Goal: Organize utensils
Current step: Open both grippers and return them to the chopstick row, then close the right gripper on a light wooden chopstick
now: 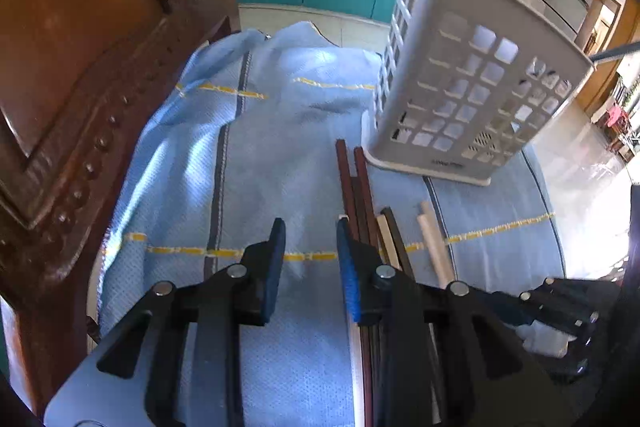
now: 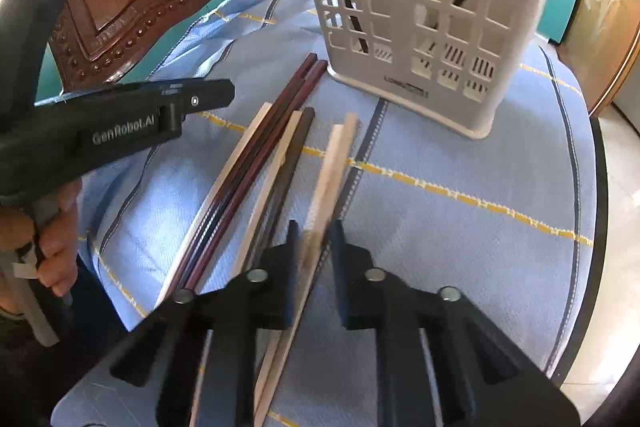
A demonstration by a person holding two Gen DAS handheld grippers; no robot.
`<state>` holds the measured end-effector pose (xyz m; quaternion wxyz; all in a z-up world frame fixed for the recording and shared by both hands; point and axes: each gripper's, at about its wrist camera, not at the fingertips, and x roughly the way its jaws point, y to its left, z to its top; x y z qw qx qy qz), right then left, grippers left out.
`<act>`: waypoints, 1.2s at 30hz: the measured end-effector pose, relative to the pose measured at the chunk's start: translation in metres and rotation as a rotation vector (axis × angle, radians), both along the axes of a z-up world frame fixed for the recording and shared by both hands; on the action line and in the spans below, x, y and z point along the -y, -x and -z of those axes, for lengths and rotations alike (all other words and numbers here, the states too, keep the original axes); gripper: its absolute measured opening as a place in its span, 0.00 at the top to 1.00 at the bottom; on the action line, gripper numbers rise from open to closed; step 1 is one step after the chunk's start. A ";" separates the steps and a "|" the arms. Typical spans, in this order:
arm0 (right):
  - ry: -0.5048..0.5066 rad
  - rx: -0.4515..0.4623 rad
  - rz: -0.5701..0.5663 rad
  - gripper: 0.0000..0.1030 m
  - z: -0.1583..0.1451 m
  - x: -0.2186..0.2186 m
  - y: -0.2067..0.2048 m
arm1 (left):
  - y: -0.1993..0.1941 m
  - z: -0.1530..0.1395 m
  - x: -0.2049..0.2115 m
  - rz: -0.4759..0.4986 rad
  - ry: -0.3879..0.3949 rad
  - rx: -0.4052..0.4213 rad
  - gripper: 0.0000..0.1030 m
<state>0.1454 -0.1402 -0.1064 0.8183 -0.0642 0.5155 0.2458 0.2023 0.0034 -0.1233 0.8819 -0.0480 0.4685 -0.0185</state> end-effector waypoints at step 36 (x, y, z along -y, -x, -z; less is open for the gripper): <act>-0.034 -0.013 0.101 0.80 0.007 0.028 -0.011 | 0.051 0.012 0.014 0.111 -0.043 -0.032 0.97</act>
